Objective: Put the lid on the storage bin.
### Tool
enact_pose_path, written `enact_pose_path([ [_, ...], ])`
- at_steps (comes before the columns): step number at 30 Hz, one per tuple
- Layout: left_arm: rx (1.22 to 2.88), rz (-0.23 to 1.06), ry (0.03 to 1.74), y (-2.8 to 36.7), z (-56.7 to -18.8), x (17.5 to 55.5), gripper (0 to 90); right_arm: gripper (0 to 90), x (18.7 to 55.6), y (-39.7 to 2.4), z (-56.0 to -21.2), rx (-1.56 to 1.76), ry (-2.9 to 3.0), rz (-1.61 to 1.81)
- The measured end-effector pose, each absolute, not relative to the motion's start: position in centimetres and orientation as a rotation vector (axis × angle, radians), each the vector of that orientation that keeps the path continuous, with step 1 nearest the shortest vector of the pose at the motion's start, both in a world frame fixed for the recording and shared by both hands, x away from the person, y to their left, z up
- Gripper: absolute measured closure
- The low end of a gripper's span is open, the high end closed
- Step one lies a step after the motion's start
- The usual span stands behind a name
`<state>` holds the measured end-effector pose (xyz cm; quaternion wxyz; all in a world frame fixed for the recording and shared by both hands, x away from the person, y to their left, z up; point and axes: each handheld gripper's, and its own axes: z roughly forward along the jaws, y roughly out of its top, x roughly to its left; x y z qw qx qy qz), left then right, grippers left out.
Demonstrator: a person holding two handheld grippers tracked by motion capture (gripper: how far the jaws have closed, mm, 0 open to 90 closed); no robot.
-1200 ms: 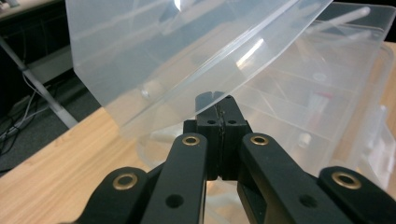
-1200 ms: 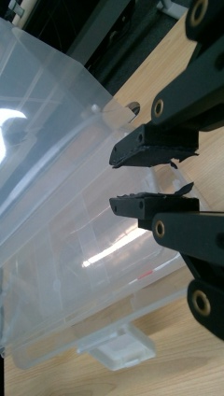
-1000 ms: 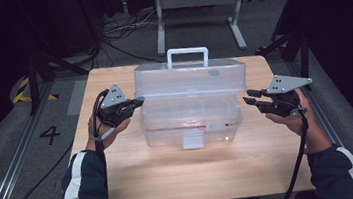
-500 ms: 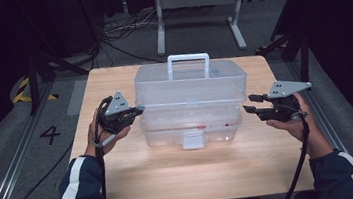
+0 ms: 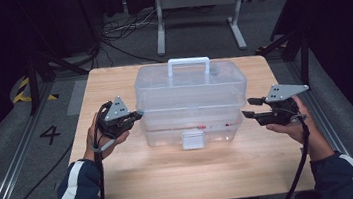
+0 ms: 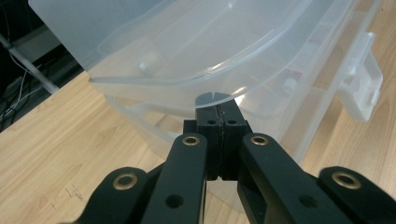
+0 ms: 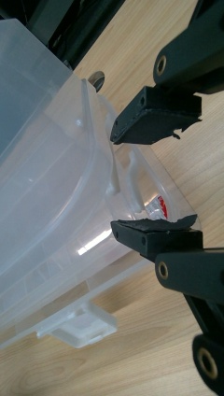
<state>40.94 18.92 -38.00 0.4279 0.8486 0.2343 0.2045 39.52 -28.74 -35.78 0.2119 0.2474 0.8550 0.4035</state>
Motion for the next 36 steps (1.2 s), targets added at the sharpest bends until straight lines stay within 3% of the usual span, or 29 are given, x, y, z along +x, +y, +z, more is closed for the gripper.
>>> enact_pose_path([
  [36,2.193,0.489,0.631,19.6,-40.5,40.2,90.0,46.9,39.0,-27.9,-37.5,0.68,2.492,1.091],
])
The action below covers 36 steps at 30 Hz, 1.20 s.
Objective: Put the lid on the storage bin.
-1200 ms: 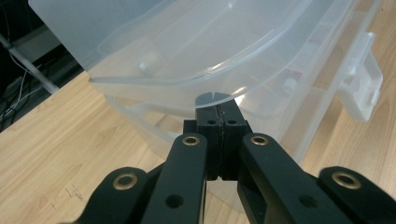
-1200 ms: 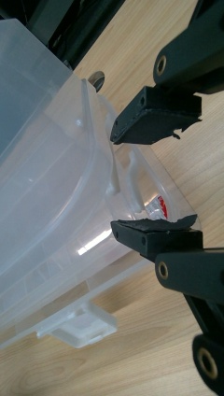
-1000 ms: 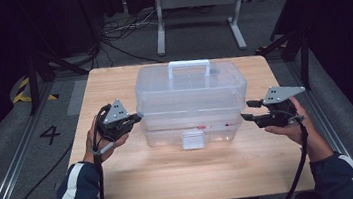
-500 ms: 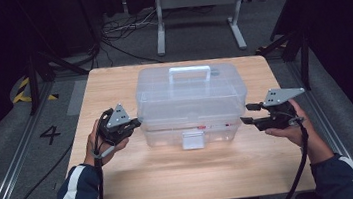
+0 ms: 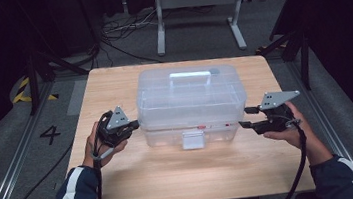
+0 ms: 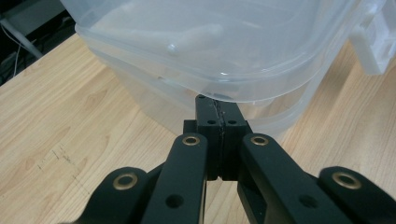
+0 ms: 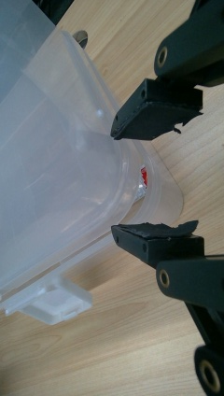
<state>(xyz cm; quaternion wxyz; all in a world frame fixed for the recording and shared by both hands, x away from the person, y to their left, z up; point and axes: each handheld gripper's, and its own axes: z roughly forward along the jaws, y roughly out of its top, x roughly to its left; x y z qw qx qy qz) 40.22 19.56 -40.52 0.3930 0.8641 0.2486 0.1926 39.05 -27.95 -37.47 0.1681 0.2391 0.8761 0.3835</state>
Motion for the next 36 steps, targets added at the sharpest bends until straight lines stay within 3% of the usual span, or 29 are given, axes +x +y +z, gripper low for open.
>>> enact_pose_path([
  [32,2.21,0.489,0.664,20.1,-41.5,40.4,89.9,41.9,39.4,-27.4,-38.7,0.651,2.525,1.007],
  [36,2.216,0.491,0.655,20.2,-41.2,40.2,86.6,42.6,39.2,-27.4,-38.4,0.625,2.512,0.968],
])
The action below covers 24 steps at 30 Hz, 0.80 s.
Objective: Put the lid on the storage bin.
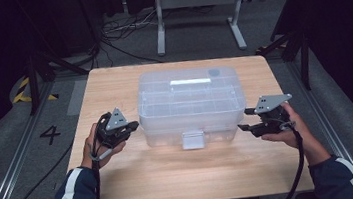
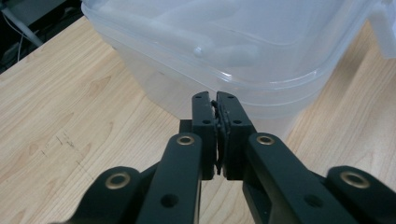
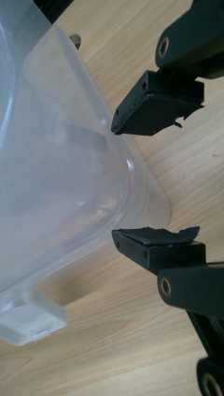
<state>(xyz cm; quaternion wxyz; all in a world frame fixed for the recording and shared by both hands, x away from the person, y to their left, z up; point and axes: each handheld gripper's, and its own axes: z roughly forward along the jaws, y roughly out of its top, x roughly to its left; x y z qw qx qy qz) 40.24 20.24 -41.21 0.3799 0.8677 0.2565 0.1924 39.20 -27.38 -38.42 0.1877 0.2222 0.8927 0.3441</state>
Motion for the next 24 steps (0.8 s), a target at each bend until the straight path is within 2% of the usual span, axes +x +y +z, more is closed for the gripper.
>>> enact_pose_path([
  [14,2.259,0.524,0.66,21.1,-41.6,38.9,80.8,41.2,38.4,-28.1,-38.4,0.589,2.485,0.881],
  [24,2.306,0.551,0.689,21.4,-42.4,38.0,68.2,39.9,37.9,-28.2,-38.9,0.53,2.486,0.827],
])
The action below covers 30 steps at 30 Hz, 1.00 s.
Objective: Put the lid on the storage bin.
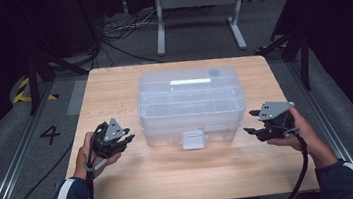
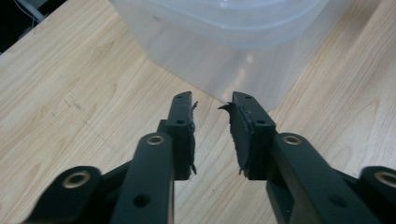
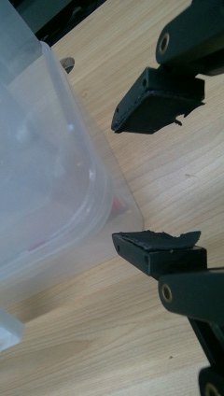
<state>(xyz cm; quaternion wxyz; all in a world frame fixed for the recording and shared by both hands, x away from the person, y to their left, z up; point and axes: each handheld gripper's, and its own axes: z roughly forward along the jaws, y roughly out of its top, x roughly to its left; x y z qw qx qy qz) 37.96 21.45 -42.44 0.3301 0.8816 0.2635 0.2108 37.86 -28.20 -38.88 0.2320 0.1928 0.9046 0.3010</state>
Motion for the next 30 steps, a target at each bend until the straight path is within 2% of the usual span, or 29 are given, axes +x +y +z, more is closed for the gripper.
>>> enact_pose_path([
  [8,2.352,0.567,0.712,21.9,-43.3,37.0,57.9,39.5,37.7,-28.6,-39.6,0.533,2.481,0.773],
  [14,2.383,0.565,0.717,22.2,-44.1,36.4,53.7,39.2,37.5,-29.1,-39.9,0.547,2.472,0.758],
  [22,2.381,0.537,0.742,23.5,-44.9,35.5,36.0,37.9,37.1,-31.3,-41.5,0.625,2.46,0.761],
  [30,2.382,0.523,0.804,25.3,-45.9,34.4,29.0,36.7,36.6,-32.9,-43.1,0.685,2.459,0.765],
])
